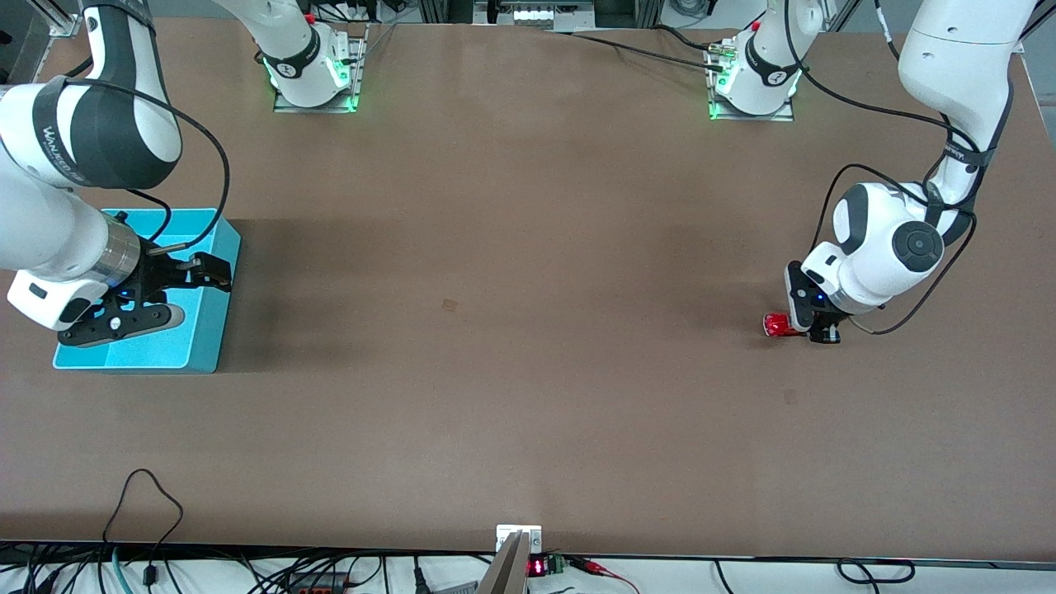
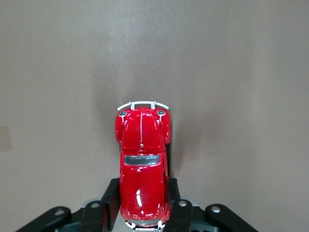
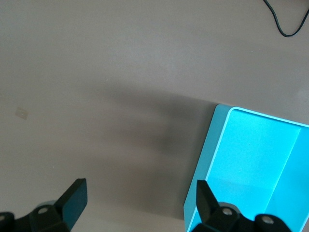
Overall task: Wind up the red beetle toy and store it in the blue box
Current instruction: 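Close the left gripper on the red car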
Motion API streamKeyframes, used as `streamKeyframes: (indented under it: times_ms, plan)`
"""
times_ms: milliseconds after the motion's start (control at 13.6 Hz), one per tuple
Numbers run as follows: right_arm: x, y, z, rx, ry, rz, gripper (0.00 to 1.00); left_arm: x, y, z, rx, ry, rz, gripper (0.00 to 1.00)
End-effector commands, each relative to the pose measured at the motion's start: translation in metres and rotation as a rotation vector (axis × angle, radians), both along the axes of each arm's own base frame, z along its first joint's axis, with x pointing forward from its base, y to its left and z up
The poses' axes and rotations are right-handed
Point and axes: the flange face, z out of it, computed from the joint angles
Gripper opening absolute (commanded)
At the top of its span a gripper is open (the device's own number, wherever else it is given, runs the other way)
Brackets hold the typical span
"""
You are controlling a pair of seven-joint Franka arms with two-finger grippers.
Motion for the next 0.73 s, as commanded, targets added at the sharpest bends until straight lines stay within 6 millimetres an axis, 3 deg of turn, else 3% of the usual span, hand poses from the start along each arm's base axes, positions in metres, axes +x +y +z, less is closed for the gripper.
streamKeyframes:
  times_ms: [0,366,659]
  plan:
    - [-0.001,0.0,0.005,-0.015,-0.003,-0.004,1.0,-0.008,0.009,-0.015,0.005,0.033,-0.05,0.24]
    - [-0.001,0.0,0.004,-0.013,-0.001,-0.005,1.0,-0.019,0.067,-0.036,-0.004,0.069,-0.042,0.23]
    - [-0.001,-0.001,0.004,-0.013,0.001,-0.005,1.0,-0.013,0.135,-0.048,0.01,0.06,-0.074,0.23]
